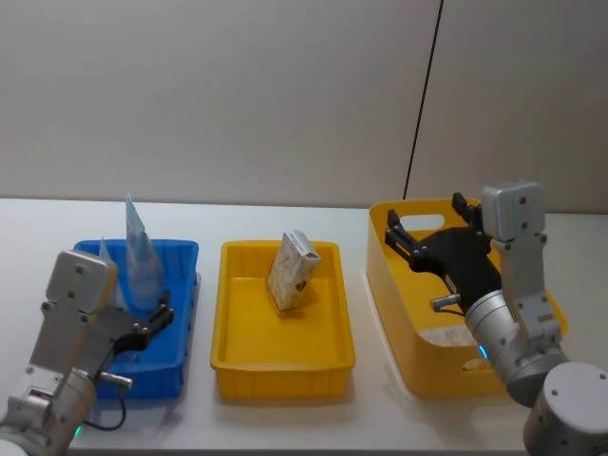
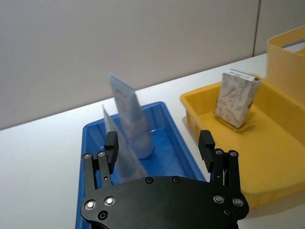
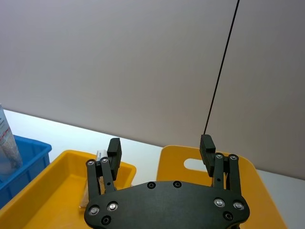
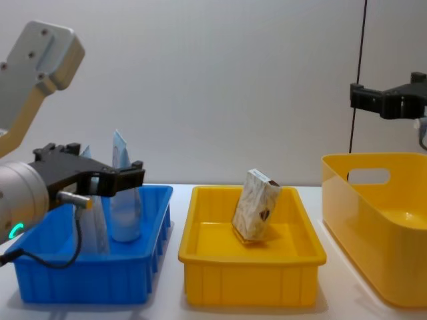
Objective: Bimanual collaborative sorting of washing and personal care products
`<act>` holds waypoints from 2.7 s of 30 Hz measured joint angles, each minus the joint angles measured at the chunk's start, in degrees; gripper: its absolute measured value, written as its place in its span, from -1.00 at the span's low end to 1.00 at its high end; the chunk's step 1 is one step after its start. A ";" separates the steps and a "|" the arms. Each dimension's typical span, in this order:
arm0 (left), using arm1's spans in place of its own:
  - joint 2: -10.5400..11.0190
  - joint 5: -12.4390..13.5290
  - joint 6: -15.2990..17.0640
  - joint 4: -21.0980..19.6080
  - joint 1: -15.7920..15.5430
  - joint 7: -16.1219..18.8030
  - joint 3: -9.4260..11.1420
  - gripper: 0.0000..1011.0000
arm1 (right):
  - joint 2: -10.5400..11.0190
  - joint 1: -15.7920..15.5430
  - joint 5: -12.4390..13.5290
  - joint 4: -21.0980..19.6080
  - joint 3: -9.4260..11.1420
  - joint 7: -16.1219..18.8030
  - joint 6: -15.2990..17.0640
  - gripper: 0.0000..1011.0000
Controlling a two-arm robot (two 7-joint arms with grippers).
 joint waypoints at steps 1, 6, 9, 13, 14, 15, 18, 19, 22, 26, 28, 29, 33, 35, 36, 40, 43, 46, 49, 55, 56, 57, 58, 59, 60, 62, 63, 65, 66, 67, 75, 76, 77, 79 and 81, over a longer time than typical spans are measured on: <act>-0.17 -0.09 0.62 -0.03 0.13 0.36 -0.37 0.98 | 0.00 0.00 0.01 -0.03 -0.01 0.06 -0.03 0.99; -0.79 -0.41 2.43 -0.05 0.32 1.52 -1.39 0.98 | 0.00 -0.03 0.09 -0.11 -0.07 0.35 -0.24 0.99; -1.20 -0.52 3.45 0.21 0.29 2.12 -1.99 0.98 | 0.00 -0.05 0.11 -0.17 -0.09 0.45 -0.30 0.99; -1.80 -0.67 4.73 1.11 -0.21 2.61 -2.64 0.98 | 0.00 -0.06 0.13 -0.22 -0.11 0.59 -0.36 0.99; -1.80 -0.67 4.73 1.11 -0.21 2.61 -2.64 0.98 | 0.00 -0.07 0.14 -0.23 -0.12 0.62 -0.39 0.99; -2.02 -0.71 5.07 1.59 -0.51 2.66 -2.79 0.98 | 0.00 -0.07 0.14 -0.24 -0.13 0.63 -0.41 0.99; -2.41 -0.77 5.71 2.52 -1.14 2.67 -2.95 0.98 | 0.00 -0.09 0.15 -0.25 -0.14 0.67 -0.44 0.99; -2.52 -0.77 5.84 2.76 -1.33 2.65 -2.96 0.98 | 0.00 -0.09 0.16 -0.25 -0.15 0.69 -0.45 0.99; -2.90 -0.78 6.30 3.98 -2.17 2.45 -2.97 0.98 | 0.00 -0.10 0.18 -0.27 -0.17 0.72 -0.46 0.99; -3.51 -0.73 6.72 5.91 -3.48 1.90 -2.88 0.98 | 0.00 -0.10 0.20 -0.29 -0.17 0.74 -0.48 0.99; -3.74 -0.71 6.77 6.74 -4.00 1.67 -2.84 0.98 | 0.00 -0.10 0.21 -0.30 -0.17 0.75 -0.49 0.99; -3.86 -0.70 6.78 7.18 -4.30 1.58 -2.83 0.98 | 0.00 -0.10 0.21 -0.31 -0.17 0.76 -0.50 0.99; -4.40 -0.57 6.75 9.41 -5.69 0.95 -2.77 0.98 | 0.00 -0.10 0.21 -0.33 -0.17 0.79 -0.52 0.99; -4.56 -0.50 6.65 10.27 -6.23 0.71 -2.75 0.98 | 0.00 -0.10 0.21 -0.33 -0.17 0.80 -0.54 0.99; -4.68 -0.44 6.52 11.03 -6.69 0.48 -2.72 0.98 | 0.00 -0.10 0.21 -0.33 -0.17 0.80 -0.54 0.99; -4.99 -0.16 5.92 13.11 -7.93 -0.18 -2.59 0.98 | 0.00 -0.10 0.21 -0.33 -0.17 0.82 -0.55 0.99; -5.20 0.08 5.39 14.74 -8.92 -0.72 -2.49 0.98 | 0.00 -0.10 0.21 -0.33 -0.17 0.83 -0.55 0.99; -5.41 0.32 4.95 16.45 -9.76 -1.17 -2.36 0.98 | 0.00 -0.09 0.21 -0.33 -0.17 0.83 -0.56 0.99; -5.63 0.58 4.52 17.99 -10.51 -1.62 -2.24 0.98 | 0.00 -0.10 0.21 -0.34 -0.17 0.83 -0.56 0.99; -6.05 0.99 3.98 20.35 -11.63 -2.18 -2.09 0.87 | -0.01 -0.10 0.21 -0.33 -0.17 0.83 -0.55 0.99; -6.17 1.09 3.85 20.86 -11.89 -2.29 -2.08 0.80 | 0.00 -0.10 0.21 -0.33 -0.17 0.83 -0.55 0.99; -6.24 1.13 3.81 21.18 -12.00 -2.33 -2.08 0.79 | 0.00 -0.10 0.21 -0.33 -0.17 0.83 -0.55 0.99; -6.31 1.19 3.76 21.41 -12.09 -2.35 -2.08 0.74 | 0.00 -0.10 0.21 -0.33 -0.17 0.83 -0.55 0.99; -6.46 1.25 3.69 21.85 -12.25 -2.39 -2.09 0.65 | 0.00 -0.10 0.21 -0.33 -0.17 0.83 -0.55 0.99; -6.52 1.29 3.65 22.06 -12.33 -2.40 -2.10 0.60 | 0.00 -0.10 0.21 -0.34 -0.17 0.83 -0.55 0.99; -6.75 1.40 3.56 22.64 -12.55 -2.42 -2.14 0.46 | 0.00 -0.10 0.21 -0.33 -0.17 0.83 -0.55 0.99; -6.81 1.44 3.53 22.80 -12.61 -2.43 -2.16 0.42 | 0.00 -0.09 0.21 -0.33 -0.17 0.83 -0.55 0.99; -6.94 1.59 3.41 23.22 -12.78 -2.49 -2.20 0.30 | 0.00 -0.10 0.21 -0.33 -0.17 0.83 -0.55 0.99; -7.00 1.65 3.38 23.38 -12.85 -2.50 -2.21 0.28 | 0.00 -0.10 0.21 -0.33 -0.17 0.83 -0.55 0.99; -7.09 1.75 3.33 23.61 -12.94 -2.56 -2.21 0.18 | 0.00 -0.10 0.21 -0.33 -0.17 0.83 -0.55 0.99; -7.32 2.31 2.87 24.35 -13.30 -2.98 -2.17 -0.23 | -0.01 -0.09 0.21 -0.33 -0.17 0.83 -0.55 0.99; -7.35 2.35 2.84 24.38 -13.32 -3.02 -2.16 -0.26 | 0.00 -0.09 0.21 -0.33 -0.17 0.83 -0.54 0.99; -7.38 2.46 2.69 24.45 -13.38 -3.16 -2.14 -0.30 | -0.01 -0.10 0.21 -0.33 -0.17 0.83 -0.55 0.98; -7.38 2.54 2.55 24.47 -13.41 -3.30 -2.13 -0.32 | 0.00 -0.10 0.21 -0.33 -0.17 0.83 -0.55 0.99; -7.39 2.65 2.28 24.47 -13.44 -3.54 -2.12 -0.35 | -0.01 -0.09 0.21 -0.33 -0.17 0.83 -0.55 0.99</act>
